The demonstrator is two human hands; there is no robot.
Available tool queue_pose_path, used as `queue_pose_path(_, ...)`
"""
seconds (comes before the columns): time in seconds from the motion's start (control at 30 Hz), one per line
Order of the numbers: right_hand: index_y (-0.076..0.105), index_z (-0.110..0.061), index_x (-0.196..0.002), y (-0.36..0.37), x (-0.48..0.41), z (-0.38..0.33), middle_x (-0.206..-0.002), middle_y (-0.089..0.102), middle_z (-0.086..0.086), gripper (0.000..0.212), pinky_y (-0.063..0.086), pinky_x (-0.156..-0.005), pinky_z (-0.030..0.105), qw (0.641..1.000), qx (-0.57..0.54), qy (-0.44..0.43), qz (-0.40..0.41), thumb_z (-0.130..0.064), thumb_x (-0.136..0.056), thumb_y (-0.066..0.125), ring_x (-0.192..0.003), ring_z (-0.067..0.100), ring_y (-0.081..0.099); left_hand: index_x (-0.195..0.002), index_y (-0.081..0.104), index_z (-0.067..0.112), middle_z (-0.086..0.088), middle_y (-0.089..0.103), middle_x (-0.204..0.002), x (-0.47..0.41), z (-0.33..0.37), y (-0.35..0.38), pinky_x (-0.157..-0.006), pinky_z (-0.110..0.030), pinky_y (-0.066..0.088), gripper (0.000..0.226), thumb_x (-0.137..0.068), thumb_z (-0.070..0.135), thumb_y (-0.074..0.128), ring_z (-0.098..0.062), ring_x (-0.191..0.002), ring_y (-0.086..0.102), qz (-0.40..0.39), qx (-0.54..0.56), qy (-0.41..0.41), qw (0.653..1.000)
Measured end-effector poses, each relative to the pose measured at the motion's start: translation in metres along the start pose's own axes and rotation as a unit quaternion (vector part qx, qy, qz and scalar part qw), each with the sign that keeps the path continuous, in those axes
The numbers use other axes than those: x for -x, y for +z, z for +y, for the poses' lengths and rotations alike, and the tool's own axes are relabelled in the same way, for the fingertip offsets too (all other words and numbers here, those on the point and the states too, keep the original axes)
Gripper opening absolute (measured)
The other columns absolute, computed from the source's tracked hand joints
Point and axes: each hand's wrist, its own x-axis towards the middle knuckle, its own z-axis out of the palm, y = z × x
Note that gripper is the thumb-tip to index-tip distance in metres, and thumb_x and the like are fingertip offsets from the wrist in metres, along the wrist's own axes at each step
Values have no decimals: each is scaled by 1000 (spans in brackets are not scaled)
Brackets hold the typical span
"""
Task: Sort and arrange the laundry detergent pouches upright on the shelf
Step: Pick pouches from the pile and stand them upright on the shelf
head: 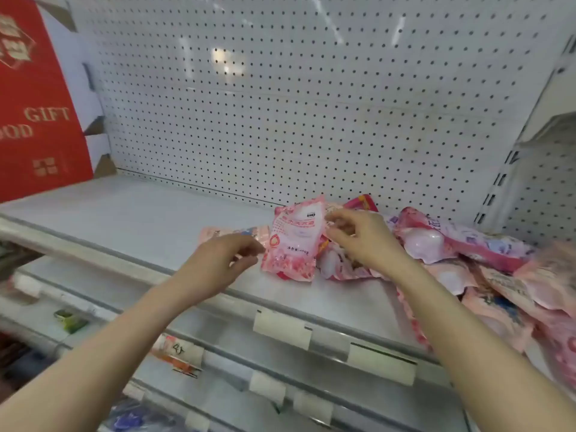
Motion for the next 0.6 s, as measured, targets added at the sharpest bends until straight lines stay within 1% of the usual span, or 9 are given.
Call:
queue_pose_path(0.03,62,-20,-128,10,-18,4,-111,68,-1,35,50,-91,31,999,-4,26,20,-25,-93,62,-101,15,65,-109,68,21,5,68,-102,-11,-14,2,-83,-31,51,19,-91,22,63,-10,-92,64,10,-30,-4,1000)
queue_pose_path(0.1,57,-13,-133,25,-42,6,-118,67,5,41,49,-93,33,996,3,87,34,-25,-94,60,-108,23,63,-118,64,19,-2,65,-113,-28,-40,3,-88,-34,46,27,-92,24,61,-22,-103,62,-6,-105,-46,993)
queue_pose_path(0.2,53,-8,-133,50,-66,11,-122,65,9,46,49,-94,38,985,5,169,26,-30,-93,59,-109,28,62,-133,52,17,-9,58,-129,-41,-86,4,-94,-36,42,42,-95,34,52,-30,-115,54,-65,-167,-154,972)
queue_pose_path(0.27,53,-8,-132,61,-78,14,-124,64,10,49,49,-95,42,980,-2,193,49,-33,-91,62,-113,30,60,-132,49,12,-15,56,-128,-43,-114,4,-94,-40,43,46,-97,42,44,-34,-115,52,-85,-208,-209,952)
queue_pose_path(0.37,56,-10,-126,74,-100,13,-118,66,8,51,52,-90,43,970,-34,230,72,-35,-84,69,-106,29,62,-121,49,6,-19,58,-120,-54,-135,0,-90,-40,41,47,-97,46,44,-36,-110,52,-76,-251,-227,938)
queue_pose_path(0.43,62,-9,-119,81,-111,12,-112,69,8,49,54,-88,43,962,-50,255,84,-34,-79,76,-102,28,64,-120,46,4,-18,58,-120,-67,-138,-2,-86,-38,41,50,-92,45,57,-35,-110,54,-82,-213,-240,943)
queue_pose_path(0.5,68,-9,-107,84,-116,7,-105,71,9,40,56,-85,44,953,-69,280,93,-32,-76,80,-96,28,67,-122,45,4,-15,59,-122,-79,-141,-4,-85,-36,42,56,-85,39,69,-33,-111,55,-90,-128,-261,953)
queue_pose_path(0.57,68,-11,-99,81,-113,1,-94,71,5,25,58,-74,37,943,-127,291,95,-23,-79,79,-84,22,69,-129,49,8,-10,61,-123,-86,-149,-8,-91,-36,45,61,-79,31,75,-31,-114,56,-68,-32,-271,960)
queue_pose_path(0.6,67,-14,-96,78,-110,-4,-89,70,2,19,57,-68,32,938,-160,292,95,-18,-81,78,-78,18,68,-127,55,13,-7,64,-120,-89,-154,-12,-93,-38,48,56,-77,28,76,-29,-110,60,-50,10,-261,964)
